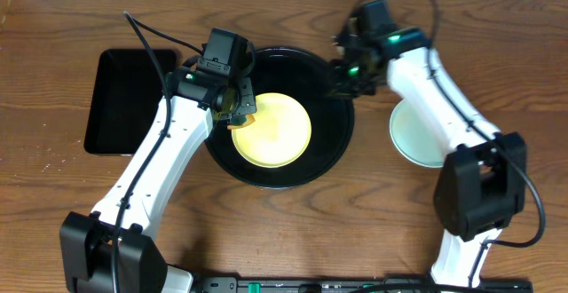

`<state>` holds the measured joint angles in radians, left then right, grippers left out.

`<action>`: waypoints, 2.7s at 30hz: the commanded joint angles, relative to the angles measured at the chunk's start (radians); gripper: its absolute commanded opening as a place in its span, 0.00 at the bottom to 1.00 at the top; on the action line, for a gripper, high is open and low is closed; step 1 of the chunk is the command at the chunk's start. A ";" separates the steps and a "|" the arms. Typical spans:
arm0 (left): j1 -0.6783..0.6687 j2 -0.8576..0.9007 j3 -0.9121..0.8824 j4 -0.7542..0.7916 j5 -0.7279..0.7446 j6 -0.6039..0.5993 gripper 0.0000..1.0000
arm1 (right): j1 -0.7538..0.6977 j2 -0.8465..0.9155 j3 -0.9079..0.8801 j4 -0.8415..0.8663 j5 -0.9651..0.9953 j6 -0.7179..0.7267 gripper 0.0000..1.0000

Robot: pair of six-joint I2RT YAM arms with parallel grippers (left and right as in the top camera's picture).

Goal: Clean dirty plates on tray and stack at the side

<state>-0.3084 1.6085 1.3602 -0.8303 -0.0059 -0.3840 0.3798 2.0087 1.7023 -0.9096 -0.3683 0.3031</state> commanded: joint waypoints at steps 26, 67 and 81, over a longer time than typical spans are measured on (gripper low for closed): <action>0.005 0.006 -0.003 0.002 -0.005 0.017 0.07 | 0.123 0.216 0.003 0.084 0.098 -0.095 0.49; 0.005 0.006 -0.003 0.001 -0.005 0.017 0.08 | -0.027 0.207 0.005 0.072 -0.369 -0.110 0.01; 0.005 0.006 -0.003 0.002 -0.005 0.017 0.08 | -0.038 0.208 0.005 0.055 -0.262 -0.147 0.31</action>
<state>-0.3084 1.6085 1.3602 -0.8299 -0.0063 -0.3843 0.3073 2.2559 1.7081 -0.8581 -0.7128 0.1783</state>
